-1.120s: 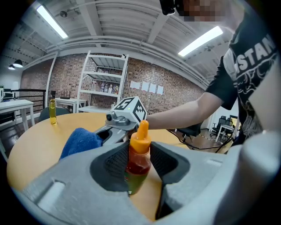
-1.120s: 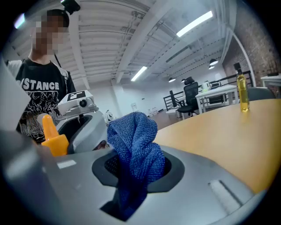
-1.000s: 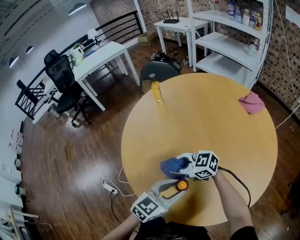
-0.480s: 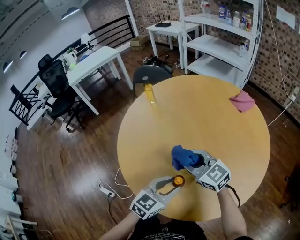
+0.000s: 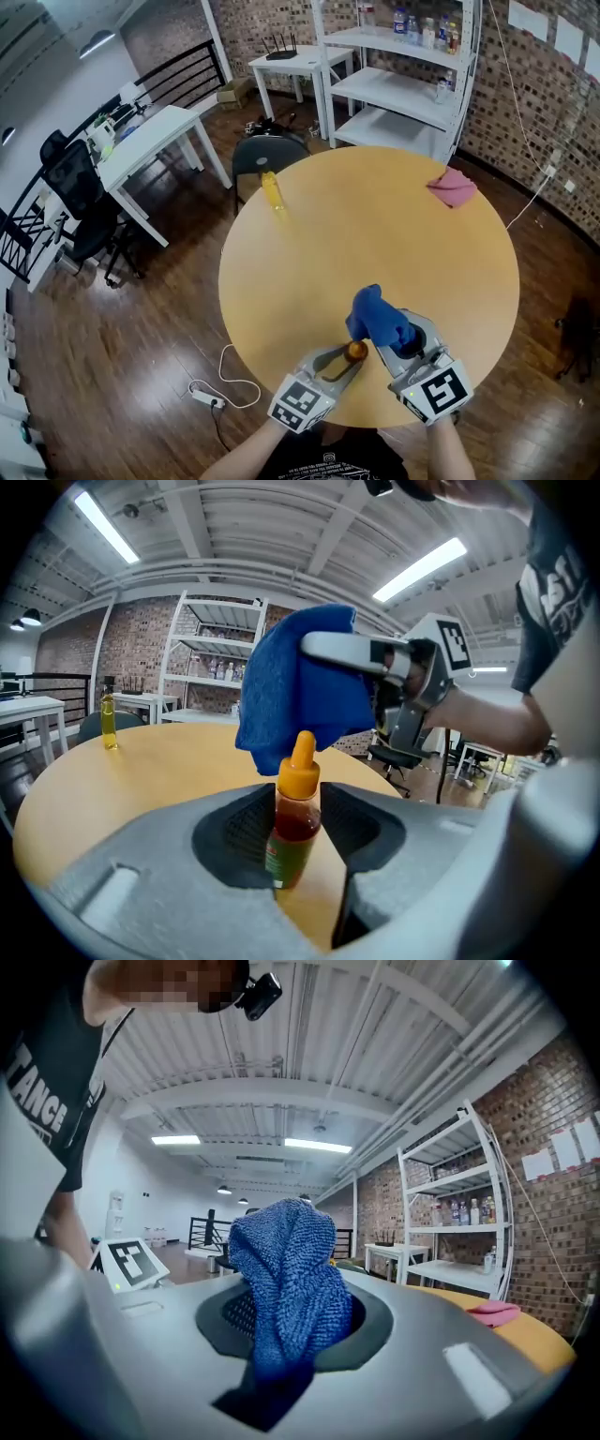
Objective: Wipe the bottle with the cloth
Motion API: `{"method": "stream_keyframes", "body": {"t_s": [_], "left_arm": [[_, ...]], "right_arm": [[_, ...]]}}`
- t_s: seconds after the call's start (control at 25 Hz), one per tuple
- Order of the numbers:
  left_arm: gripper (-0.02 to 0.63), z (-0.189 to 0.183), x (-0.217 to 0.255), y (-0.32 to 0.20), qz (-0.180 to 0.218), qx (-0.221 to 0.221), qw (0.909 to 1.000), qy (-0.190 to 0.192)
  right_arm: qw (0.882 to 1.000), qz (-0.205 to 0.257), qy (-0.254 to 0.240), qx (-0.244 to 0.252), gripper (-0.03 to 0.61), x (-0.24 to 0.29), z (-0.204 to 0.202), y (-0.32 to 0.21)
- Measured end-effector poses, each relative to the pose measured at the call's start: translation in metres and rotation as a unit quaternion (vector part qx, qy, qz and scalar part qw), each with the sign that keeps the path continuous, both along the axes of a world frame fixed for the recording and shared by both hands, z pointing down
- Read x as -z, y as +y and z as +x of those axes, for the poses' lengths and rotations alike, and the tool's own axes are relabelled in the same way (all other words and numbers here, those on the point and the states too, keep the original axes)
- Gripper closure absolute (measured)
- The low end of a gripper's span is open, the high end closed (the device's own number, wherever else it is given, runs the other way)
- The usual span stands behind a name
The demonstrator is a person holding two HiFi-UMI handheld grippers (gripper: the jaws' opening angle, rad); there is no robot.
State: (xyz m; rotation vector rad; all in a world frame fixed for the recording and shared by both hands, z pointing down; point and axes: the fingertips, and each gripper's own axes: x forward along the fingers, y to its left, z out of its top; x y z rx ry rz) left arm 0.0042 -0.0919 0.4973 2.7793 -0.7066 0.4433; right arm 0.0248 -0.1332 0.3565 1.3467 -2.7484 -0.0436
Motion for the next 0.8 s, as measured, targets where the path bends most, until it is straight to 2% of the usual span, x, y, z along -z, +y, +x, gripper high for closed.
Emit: {"method": "stream_keyframes", "body": {"t_s": [0.24, 0.36, 0.52, 0.8], "left_arm": [[0.466, -0.005, -0.001, 0.001, -0.001, -0.007, 0.9999, 0.01], [0.466, -0.016, 0.001, 0.004, 0.003, -0.007, 0.9998, 0.016], [0.466, -0.04, -0.007, 0.006, -0.009, 0.004, 0.9996, 0.026], [0.466, -0.096, -0.029, 0.005, -0.036, 0.049, 0.9979, 0.023]], "right_arm": [[0.998, 0.025, -0.052, -0.036, 0.485, 0.033, -0.014, 0.033], [0.995, 0.04, -0.081, -0.036, 0.485, 0.05, -0.027, 0.05], [0.995, 0.007, -0.094, -0.021, 0.486, 0.023, -0.054, 0.06], [0.99, -0.062, -0.108, -0.068, 0.486, -0.041, -0.064, 0.051]]}}
